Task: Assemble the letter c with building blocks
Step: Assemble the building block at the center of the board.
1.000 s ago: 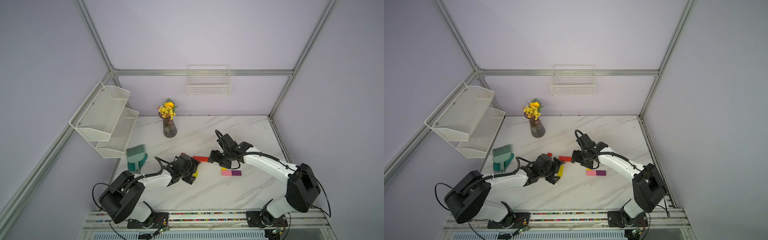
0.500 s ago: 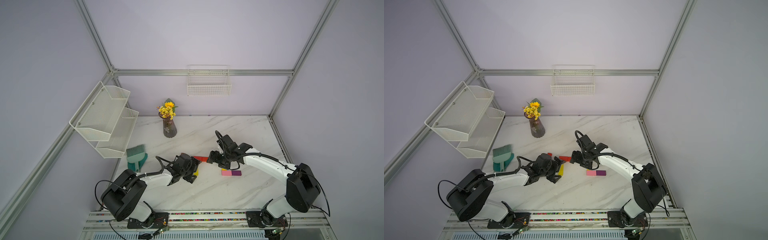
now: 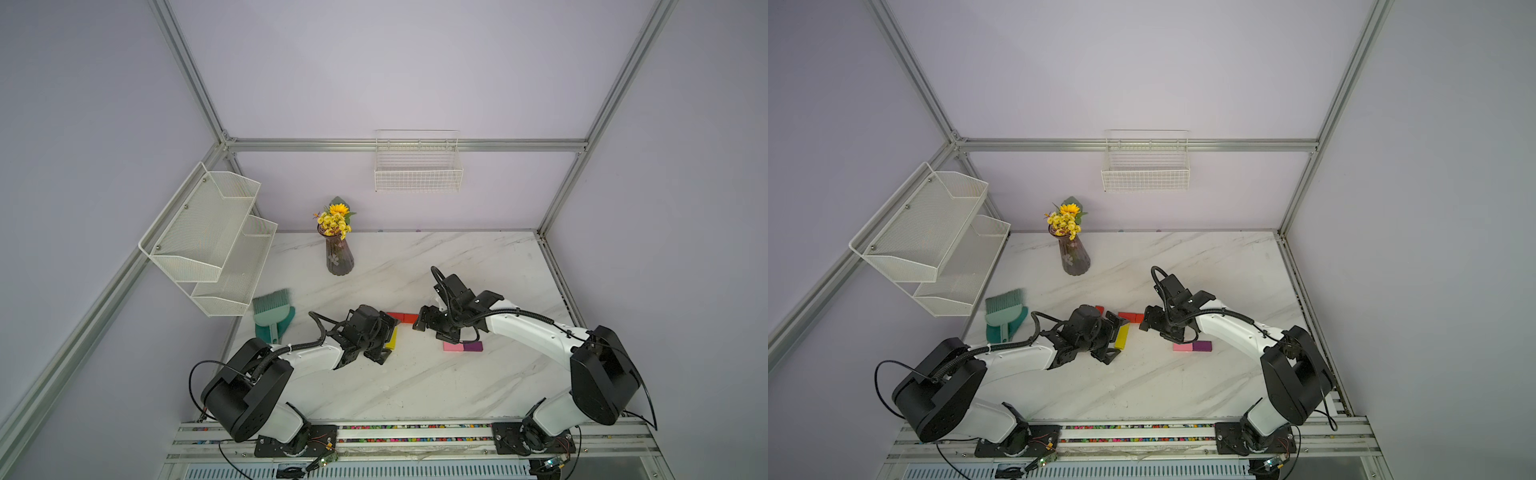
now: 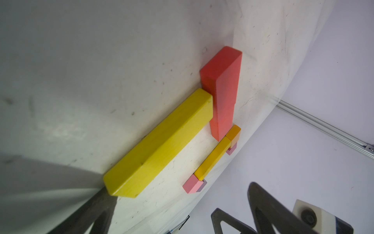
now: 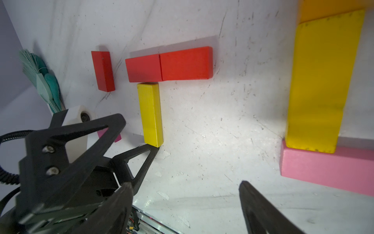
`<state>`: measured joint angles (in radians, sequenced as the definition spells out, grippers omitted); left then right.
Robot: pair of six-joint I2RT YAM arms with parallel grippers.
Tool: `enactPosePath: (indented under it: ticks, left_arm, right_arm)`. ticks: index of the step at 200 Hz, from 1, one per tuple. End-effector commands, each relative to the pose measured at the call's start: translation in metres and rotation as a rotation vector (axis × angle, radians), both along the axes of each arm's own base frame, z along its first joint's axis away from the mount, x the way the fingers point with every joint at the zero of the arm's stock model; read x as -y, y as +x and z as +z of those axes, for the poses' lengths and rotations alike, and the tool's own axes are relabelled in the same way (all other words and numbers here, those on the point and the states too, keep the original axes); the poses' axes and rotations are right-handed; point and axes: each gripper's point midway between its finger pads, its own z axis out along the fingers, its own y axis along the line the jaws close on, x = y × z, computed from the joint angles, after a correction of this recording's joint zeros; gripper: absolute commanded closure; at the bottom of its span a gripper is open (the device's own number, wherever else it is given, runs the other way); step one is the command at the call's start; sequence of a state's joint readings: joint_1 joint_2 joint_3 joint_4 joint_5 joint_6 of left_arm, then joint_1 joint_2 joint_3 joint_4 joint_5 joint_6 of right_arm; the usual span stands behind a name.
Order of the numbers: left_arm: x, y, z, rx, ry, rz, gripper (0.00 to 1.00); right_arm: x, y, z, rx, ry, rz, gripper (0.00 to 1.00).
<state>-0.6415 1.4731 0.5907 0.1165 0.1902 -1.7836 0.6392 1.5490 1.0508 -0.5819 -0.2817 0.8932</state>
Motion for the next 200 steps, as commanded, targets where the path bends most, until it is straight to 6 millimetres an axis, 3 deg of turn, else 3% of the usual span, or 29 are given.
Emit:
enactPosePath:
  ticks: [1, 38, 46, 141, 200]
  left_arm:
    - [0.002, 0.003, 0.005, 0.021, -0.003, -0.024, 0.0]
    - [-0.002, 0.003, 0.018, 0.036, -0.005, -0.009, 0.0]
    - [-0.006, 0.004, 0.032, 0.061, -0.017, 0.004, 0.0]
    - [-0.105, 0.019, 0.054, 0.056, 0.154, 0.024, 0.0]
    - [-0.133, 0.018, 0.051, 0.028, 0.186, -0.002, 0.0]
  right_arm:
    - [-0.003, 0.004, 0.007, 0.023, 0.051, -0.022, 0.15]
    - [-0.011, 0.006, 0.002, 0.024, 0.118, -0.054, 0.16]
    - [-0.012, 0.006, -0.001, 0.016, 0.129, -0.061, 0.16]
    - [-0.055, 0.019, -0.033, -0.016, 0.196, -0.083, 0.16]
    - [-0.085, 0.027, -0.054, -0.05, 0.217, -0.089, 0.16]
